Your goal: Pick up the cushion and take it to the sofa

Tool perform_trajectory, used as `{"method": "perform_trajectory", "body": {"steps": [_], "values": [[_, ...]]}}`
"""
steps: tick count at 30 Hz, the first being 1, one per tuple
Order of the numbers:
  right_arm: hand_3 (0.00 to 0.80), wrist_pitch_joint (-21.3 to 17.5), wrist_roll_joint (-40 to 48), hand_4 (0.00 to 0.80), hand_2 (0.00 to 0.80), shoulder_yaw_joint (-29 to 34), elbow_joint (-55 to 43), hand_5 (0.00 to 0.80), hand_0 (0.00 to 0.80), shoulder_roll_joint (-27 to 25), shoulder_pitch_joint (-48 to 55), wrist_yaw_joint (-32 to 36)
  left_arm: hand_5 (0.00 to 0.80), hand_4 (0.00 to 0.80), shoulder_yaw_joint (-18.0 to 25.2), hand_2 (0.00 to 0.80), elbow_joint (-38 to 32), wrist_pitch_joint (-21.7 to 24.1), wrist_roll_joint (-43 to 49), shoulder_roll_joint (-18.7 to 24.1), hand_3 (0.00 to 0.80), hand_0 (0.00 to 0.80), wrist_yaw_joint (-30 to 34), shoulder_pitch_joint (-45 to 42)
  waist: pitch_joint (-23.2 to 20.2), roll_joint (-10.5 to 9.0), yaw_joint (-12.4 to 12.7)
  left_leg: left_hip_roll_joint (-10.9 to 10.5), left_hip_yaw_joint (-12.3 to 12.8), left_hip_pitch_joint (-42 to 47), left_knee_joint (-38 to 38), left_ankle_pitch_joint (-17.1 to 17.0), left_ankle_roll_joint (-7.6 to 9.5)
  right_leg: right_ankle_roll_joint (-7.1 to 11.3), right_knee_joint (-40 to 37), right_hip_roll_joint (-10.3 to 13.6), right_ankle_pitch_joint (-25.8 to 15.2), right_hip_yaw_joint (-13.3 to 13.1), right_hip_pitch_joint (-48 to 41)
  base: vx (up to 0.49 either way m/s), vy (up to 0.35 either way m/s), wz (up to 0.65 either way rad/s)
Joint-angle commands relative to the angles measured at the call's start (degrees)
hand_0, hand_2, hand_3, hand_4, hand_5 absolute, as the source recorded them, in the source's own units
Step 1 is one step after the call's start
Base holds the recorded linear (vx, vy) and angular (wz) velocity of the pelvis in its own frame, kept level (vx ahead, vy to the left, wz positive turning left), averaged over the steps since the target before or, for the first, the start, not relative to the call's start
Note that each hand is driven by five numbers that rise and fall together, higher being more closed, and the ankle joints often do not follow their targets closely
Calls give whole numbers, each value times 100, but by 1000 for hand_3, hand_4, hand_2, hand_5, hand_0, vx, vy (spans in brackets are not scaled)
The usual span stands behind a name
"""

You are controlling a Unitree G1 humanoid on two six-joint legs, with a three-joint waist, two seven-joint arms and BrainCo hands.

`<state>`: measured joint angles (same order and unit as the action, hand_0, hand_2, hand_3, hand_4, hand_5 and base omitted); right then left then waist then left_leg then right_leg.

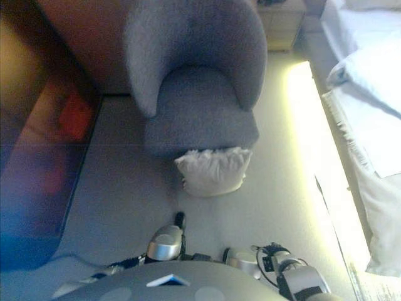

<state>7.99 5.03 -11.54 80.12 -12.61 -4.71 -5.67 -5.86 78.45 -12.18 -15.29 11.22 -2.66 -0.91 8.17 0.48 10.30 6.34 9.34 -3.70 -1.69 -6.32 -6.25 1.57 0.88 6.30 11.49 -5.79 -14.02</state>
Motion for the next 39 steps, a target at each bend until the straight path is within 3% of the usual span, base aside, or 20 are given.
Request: {"method": "perform_trajectory", "body": {"steps": [1, 4, 6, 7, 9, 10, 12, 15, 18, 19, 22, 26, 31, 33, 34, 37, 39], "values": [[0, 100, 2, 0, 0, 123, -42, 0, 0, -231, 77, -75, 0, 0, -42, 0, 64, -46, 190, 99, 0, 0, -42, -119, -313, -32, 61, 167, 176, -1275, 2, -443, 234, 477, 821, 153, 693, 468, -1485, 521, 266, -22], [0, -39, -64, 0, 0, 211, -229, 0, 0, -194, 125, 33, 0, 0, -123, 0, -31, -15, 43, 207, 0, 0, 35, 40, -476, -247, 25, -184, 200, -1329, -491, 33, 681, 851, 1955, 549, -973, 536, -1101, 431, 221, -32], [0, -194, -71, 0, 0, 175, -399, 0, 0, -164, 132, 21, 0, 0, -203, 0, -129, -35, 59, 318, 0, 0, 56, 180, -499, -279, -124, -364, 183, -1020, -399, 194, 819, 849, 2567, 610, -1465, 652, -489, 427, 212, -29], [0, -245, -35, 0, 0, 134, -461, 0, 0, -149, 98, -8, 0, 0, -250, 0, -164, -43, 56, 359, 0, 0, 50, 253, -495, -234, -208, -382, 166, -841, -326, 271, 846, 806, 2675, 520, -1543, 684, -61, 400, 170, -28], [0, -255, 149, 0, 0, 46, -533, 0, 0, -121, 24, -85, 0, 0, -340, 0, -198, -78, -45, 435, 0, 0, 38, 444, -420, -212, -369, -465, 173, -581, -220, 329, 869, 743, 2475, 345, -1175, 1029, 441, 315, 79, 2], [0, -261, 137, 0, 0, 43, -563, 0, 0, -122, -42, -97, 0, 0, -324, 0, -201, -84, -158, 460, 0, 0, 6, 580, -351, -172, -450, -461, 203, -340, -132, 390, 837, 668, 2131, 420, -995, 1424, 836, 229, -21, 14], [0, -303, 185, 0, 0, 2, -599, 0, 0, -130, -100, -106, 0, 0, -313, 0, -224, -115, -257, 451, 0, 0, -67, 740, -240, -102, -602, -423, 118, 41, 46, 467, 745, 588, 1709, 495, -956, 1760, 1452, 181, -81, -1], [0, -472, 512, 0, 0, -41, -708, 0, 0, -135, -85, -153, 0, 0, -381, 0, -258, -158, -229, 415, 0, 0, -95, 837, -64, -94, -809, -355, -19, 369, 192, 597, 581, 611, 1160, 635, -1231, 1752, 1949, 125, -148, 1], [0, -579, 457, 0, 0, 65, -786, 0, 0, -115, -13, -141, 0, 0, -368, 0, -207, -43, -245, 327, 0, 0, -110, 718, -45, -168, -898, -309, -11, 566, 197, 766, 478, 755, 598, 875, -1617, 1717, 1949, 202, -175, 33], [0, -601, 363, 0, 0, 117, -778, 0, 0, -106, 48, -129, 0, 0, -325, 0, -198, 0, -285, 294, 0, 0, -139, 623, -71, -196, -937, -283, -64, 656, 160, 870, 454, 805, 425, 985, -1728, 1590, 1912, 249, -181, 19], [0, -674, 22, 0, 0, 187, -698, 0, 0, -128, 181, -65, 0, 0, -211, 0, -126, 107, -280, 283, 0, 0, -184, 443, -161, -238, -981, -187, -318, 790, -33, 1099, 425, 862, 293, 1132, -1738, 1251, 1688, 280, -243, 1], [0, -631, -309, 0, 0, 93, -653, 0, 0, -120, 208, 80, 0, 0, -146, 0, -75, 71, -236, 323, 0, 0, -267, 377, -232, -260, -959, 88, -582, 832, -162, 1163, 318, 919, 364, 1219, -1504, 1024, 1456, 189, -300, 63], [0, -277, -189, 0, 0, -299, -737, 0, 0, -206, -37, 2, 0, 0, -132, 0, -82, 151, -210, 300, 0, 0, -261, 402, -93, -265, -736, 697, -810, 618, -308, 873, -79, 835, 246, 974, -1250, 1381, 1267, 24, -270, 25], [0, -297, -139, 0, 0, -303, -713, 0, 0, -251, -98, -72, 0, 0, -213, 0, -112, 254, -95, 247, 0, 0, -226, 482, -32, -238, -692, 761, -801, 489, -292, 751, -119, 787, 175, 928, -1242, 1515, 1240, -104, -91, 6], [0, -279, -44, 0, 0, -311, -710, 0, 0, -308, -139, -157, 0, 0, -372, 0, -176, 413, 215, 191, 0, 0, -334, 594, 28, -206, -682, 803, -683, 320, -295, 605, -163, 735, 82, 883, -1237, 1638, 1224, -159, -67, 10], [0, -499, 61, 0, 0, -300, -699, 0, 0, -420, -150, -266, 0, 0, -592, 0, -287, 578, 19, 147, 0, 0, -539, 724, 90, -142, -679, 847, -463, 137, -198, 435, -257, 720, -138, 851, -1264, 1871, 1150, -60, -2, 39], [0, -667, 141, 0, 0, -258, -694, 0, 0, -457, -150, -373, 0, 0, -568, 0, -330, 718, -12, 154, 0, 0, -689, 698, 106, -110, -659, 817, -501, 172, -128, 420, -259, 724, -187, 856, -1271, 1917, 1085, 110, 82, 45]]}}
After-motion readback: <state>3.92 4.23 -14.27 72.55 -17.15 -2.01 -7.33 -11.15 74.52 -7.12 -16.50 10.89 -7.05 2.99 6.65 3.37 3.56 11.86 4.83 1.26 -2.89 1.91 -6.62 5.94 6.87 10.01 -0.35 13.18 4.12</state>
